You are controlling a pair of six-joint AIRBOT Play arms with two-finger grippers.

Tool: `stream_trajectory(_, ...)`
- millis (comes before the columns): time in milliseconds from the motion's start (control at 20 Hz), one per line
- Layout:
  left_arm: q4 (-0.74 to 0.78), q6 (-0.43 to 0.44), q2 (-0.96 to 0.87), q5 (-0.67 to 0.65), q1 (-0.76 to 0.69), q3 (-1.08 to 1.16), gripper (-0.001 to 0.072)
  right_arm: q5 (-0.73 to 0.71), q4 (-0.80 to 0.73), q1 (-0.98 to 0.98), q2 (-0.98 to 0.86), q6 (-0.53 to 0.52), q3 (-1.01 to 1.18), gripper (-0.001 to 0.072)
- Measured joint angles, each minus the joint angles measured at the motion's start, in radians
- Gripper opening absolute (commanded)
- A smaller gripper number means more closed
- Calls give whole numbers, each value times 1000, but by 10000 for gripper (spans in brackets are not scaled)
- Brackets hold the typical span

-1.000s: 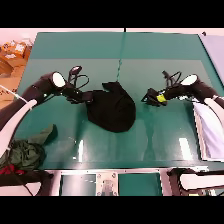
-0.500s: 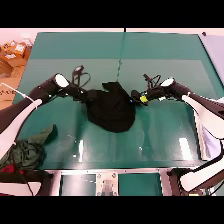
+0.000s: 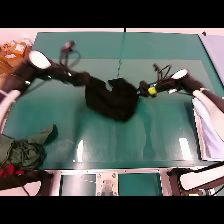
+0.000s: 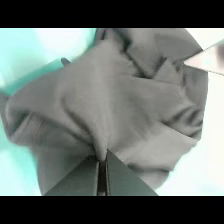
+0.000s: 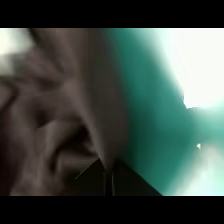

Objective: Fold the shirts.

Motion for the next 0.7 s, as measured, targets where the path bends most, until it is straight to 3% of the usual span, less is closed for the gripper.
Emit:
stream_trajectory(350,54,3,253,-26,23,213,29,59,24,-132,451,5,83,20)
stream_trajectory(700,269,-59,461,-48,25,330,29,65,26,-340,864,8,169,20)
